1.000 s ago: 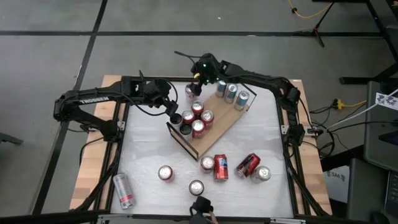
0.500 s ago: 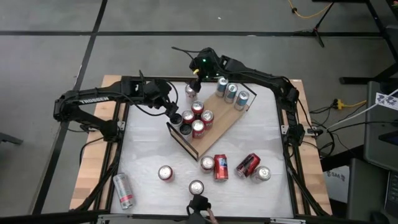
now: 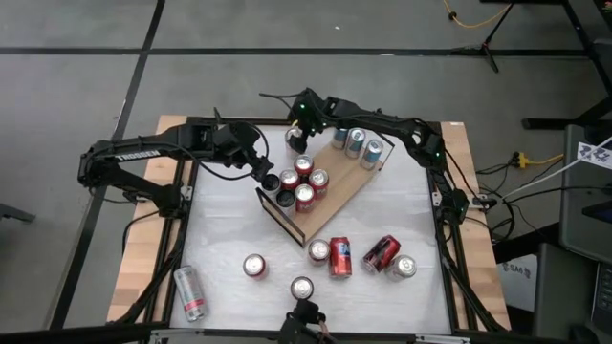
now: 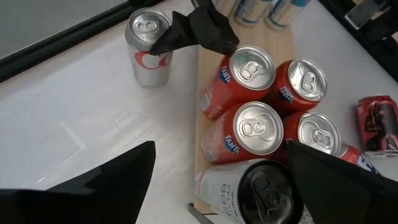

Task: Place canned beverage on shelf
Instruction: Put the red silver soda can on the shelf

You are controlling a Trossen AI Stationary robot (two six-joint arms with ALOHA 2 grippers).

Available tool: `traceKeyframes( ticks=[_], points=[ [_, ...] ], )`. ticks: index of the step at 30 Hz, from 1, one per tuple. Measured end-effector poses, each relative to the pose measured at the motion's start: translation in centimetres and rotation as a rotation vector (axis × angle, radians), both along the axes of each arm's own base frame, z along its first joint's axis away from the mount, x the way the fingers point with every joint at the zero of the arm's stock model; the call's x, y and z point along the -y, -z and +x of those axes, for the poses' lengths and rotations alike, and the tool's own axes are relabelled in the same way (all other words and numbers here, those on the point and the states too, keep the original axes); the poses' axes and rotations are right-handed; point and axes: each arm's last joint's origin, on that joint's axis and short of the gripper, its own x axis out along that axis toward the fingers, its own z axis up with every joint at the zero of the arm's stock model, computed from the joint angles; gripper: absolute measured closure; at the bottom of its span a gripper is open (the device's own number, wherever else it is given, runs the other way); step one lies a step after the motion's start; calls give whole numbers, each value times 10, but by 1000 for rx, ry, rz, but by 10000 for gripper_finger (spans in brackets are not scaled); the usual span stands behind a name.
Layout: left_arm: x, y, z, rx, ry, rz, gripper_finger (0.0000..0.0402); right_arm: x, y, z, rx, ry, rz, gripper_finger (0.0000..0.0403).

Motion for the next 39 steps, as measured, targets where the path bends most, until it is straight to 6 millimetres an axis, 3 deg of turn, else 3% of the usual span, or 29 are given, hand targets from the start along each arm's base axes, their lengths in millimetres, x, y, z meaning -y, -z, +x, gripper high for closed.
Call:
traceKeyframes(
  ticks=[29, 39],
  points=[
    [0, 0, 0, -2, 2, 3, 48, 0, 5, -1, -40, 7, -11, 41],
    [0, 0, 0, -2, 2, 3, 48, 0, 4, 0, -29, 7, -18, 124]
  ],
)
